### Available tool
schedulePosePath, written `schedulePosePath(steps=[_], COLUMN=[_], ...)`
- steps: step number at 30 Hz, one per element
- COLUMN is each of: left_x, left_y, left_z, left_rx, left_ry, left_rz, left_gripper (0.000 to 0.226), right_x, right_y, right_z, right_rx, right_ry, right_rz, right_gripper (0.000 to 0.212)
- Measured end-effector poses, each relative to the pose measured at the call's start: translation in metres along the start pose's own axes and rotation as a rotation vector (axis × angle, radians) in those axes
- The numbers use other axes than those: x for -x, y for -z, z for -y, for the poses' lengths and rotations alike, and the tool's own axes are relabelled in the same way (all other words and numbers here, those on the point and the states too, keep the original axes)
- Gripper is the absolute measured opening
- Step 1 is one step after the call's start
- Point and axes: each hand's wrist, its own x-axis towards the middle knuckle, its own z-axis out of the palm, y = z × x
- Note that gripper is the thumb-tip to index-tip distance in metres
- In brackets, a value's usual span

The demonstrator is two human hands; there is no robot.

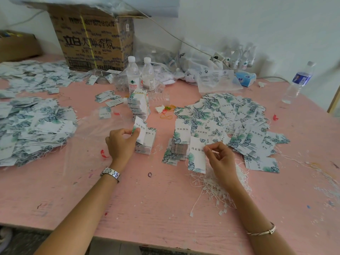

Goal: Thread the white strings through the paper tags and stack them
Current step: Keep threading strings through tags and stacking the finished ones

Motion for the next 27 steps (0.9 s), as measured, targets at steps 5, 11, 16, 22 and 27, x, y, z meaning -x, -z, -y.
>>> schedulePosePath(steps=[5,11,16,22,27], left_x=[0.037,0.089,0.113,0.121,0.126], left_y=[-0.005,-0.028,-0.046,-0.055,-0.056], left_z=[-0.032,-0.046,-0.041,-0.033,-0.028], left_rx=[0.302,0.485,0.519,0.497,0.440], left_ry=[-0.033,-0.087,-0.057,-0.050,-0.124], left_rz=[0.054,0.322,0.360,0.327,0.339], left_gripper=[0.020,0.017,0.022,0.025,0.025], right_x=[0.002,0.004,0.006,0.010,0.013], right_y=[-0.001,-0.005,-0.005,-0.008,-0.013], right_z=[-0.002,0.001,0.003,0.004,0.004], right_rx=[0.082,0.200,0.173,0.146,0.149], right_ry=[0.042,0.116,0.173,0.198,0.228], right_rz=[-0.013,-0.066,-0.058,-0.021,-0.014], right_gripper=[0.009,0.006,0.007,0.006,0.010])
